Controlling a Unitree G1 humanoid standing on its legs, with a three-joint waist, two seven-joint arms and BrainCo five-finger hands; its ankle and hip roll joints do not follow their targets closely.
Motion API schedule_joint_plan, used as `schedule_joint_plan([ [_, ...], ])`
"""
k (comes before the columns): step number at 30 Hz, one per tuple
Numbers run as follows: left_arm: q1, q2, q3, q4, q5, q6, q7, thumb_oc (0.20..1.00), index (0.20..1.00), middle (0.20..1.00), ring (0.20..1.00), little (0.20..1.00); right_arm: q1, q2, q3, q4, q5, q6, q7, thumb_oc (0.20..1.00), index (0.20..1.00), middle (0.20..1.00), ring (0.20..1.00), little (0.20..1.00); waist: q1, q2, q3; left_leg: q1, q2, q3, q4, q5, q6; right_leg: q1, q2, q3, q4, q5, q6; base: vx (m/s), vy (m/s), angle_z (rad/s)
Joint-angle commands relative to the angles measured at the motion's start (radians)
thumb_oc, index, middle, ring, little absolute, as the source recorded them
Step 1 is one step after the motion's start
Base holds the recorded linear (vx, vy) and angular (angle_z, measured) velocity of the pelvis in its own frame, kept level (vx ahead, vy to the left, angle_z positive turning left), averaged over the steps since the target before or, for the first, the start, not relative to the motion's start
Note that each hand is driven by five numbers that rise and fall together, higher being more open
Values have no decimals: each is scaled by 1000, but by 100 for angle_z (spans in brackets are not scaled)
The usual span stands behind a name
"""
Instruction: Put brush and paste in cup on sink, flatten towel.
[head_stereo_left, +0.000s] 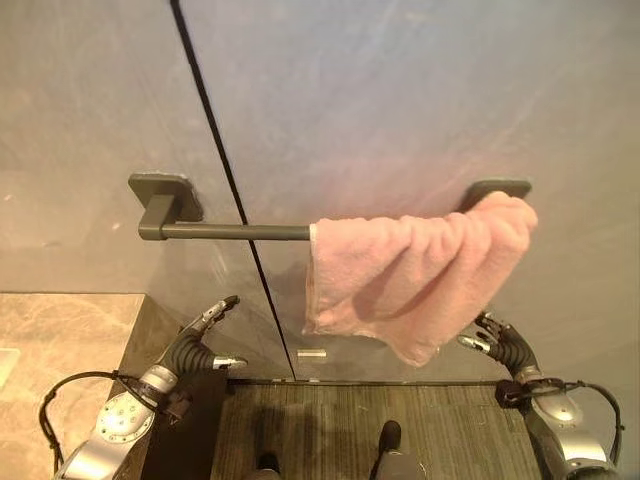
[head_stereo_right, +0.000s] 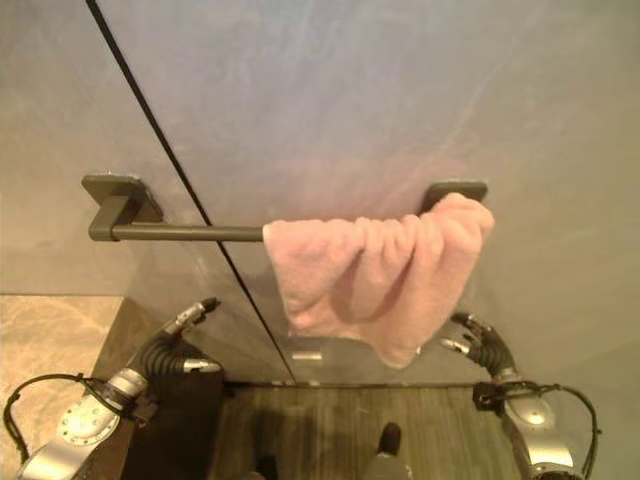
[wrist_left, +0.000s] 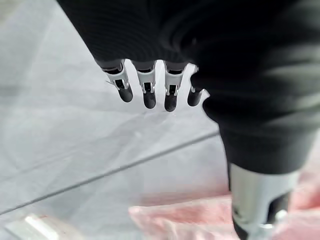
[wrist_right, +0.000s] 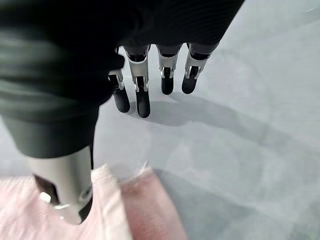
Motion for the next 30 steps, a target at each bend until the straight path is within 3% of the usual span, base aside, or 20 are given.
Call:
schedule_joint_plan([
  [1, -37, 31, 9, -77, -43, -60, 0, 1000, 1000, 1000, 1000, 1000, -180, -46, 23, -84, 23, -91, -7, 1000, 1000, 1000, 1000, 1000, 69, -39, 4, -7, -42, 1, -9, 34, 26, 109, -40, -20, 89, 73, 74, -181, -195, -38],
  [2, 4, 30, 23, -118, -29, -67, -16, 1000, 1000, 1000, 1000, 1000, -206, -64, 49, -107, 36, -90, 3, 1000, 1000, 1000, 1000, 1000, 89, -55, -18, -20, -26, 7, 7, 33, 12, 128, -20, -7, 11, 75, 79, -133, -245, -34],
  [4, 29, 34, 34, -132, -39, -67, -26, 1000, 1000, 1000, 1000, 1000, -224, -74, 66, -133, 41, -91, 6, 1000, 1000, 1000, 1000, 1000, 98, -57, -30, -16, -7, 16, 4, 43, -1, 166, 3, -13, -53, 46, 70, -52, -206, -41],
  [8, 64, 49, 28, -187, -51, -59, -54, 1000, 1000, 1000, 1000, 1000, -217, -96, 66, -203, 63, -96, 11, 1000, 1000, 1000, 1000, 1000, 97, -62, -55, -1, 34, 11, -6, 70, -29, 222, 44, -48, -90, -3, 50, -23, -142, -20],
  [22, -55, -47, -71, -139, -67, -26, -50, 1000, 1000, 1000, 1000, 1000, -348, -19, 135, -161, 113, -84, -3, 1000, 1000, 1000, 1000, 1000, 78, -51, -78, 39, 59, 11, -38, 88, -42, 245, 64, -50, -89, -18, 32, -5, -22, 6],
  [30, -147, -121, -142, -78, 15, -11, 0, 1000, 1000, 1000, 1000, 1000, -411, 25, 181, -145, 96, -69, -15, 1000, 1000, 1000, 1000, 1000, 63, -52, -86, 49, 60, 18, -49, 93, -43, 247, 67, -42, -92, -14, 28, 12, -3, 0],
])
